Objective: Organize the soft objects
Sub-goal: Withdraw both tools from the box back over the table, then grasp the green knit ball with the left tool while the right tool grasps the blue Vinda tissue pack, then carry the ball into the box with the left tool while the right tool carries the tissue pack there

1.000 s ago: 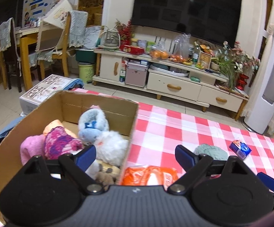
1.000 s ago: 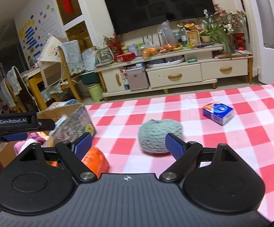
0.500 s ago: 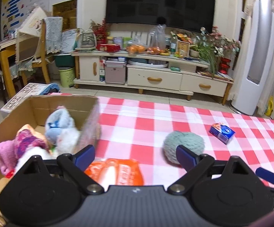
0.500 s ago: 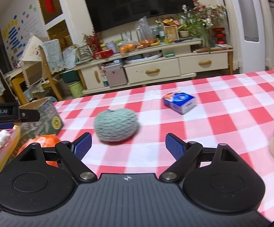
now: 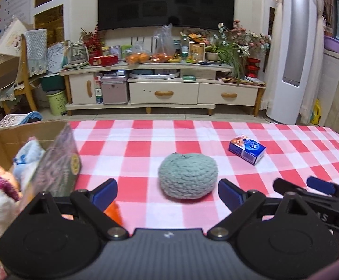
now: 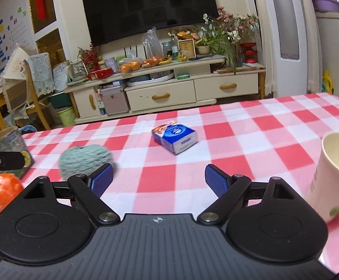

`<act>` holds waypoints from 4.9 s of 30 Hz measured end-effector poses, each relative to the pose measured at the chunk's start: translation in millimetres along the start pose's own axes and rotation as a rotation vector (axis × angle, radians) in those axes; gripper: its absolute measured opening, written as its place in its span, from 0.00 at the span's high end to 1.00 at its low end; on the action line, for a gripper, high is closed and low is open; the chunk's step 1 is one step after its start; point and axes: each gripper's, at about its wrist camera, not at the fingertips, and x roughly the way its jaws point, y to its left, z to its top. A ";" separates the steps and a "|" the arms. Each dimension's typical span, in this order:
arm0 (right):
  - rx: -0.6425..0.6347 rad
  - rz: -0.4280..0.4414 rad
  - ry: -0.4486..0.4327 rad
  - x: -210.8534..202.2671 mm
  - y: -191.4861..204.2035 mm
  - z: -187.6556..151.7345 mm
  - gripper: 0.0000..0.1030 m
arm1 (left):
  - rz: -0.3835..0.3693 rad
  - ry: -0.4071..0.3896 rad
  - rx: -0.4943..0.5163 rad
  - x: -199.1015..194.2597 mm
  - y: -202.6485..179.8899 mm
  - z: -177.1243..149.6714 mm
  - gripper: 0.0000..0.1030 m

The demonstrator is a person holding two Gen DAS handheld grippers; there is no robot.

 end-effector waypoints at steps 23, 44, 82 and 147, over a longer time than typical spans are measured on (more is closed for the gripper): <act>-0.071 0.027 0.053 115.9 -26.1 38.9 0.00 | -0.026 0.057 -0.058 90.8 -27.9 -5.4 0.10; -0.187 0.095 0.145 130.5 -7.5 38.3 0.32 | -0.068 0.075 -0.155 112.9 -13.6 -7.2 0.34; -0.165 0.031 0.193 -26.1 -5.2 -45.8 0.33 | -0.177 0.158 -0.098 14.6 -24.0 -70.7 0.37; -0.175 0.116 0.124 -121.9 88.7 -3.5 0.38 | 0.037 -0.162 -0.118 -112.6 87.6 -14.0 0.38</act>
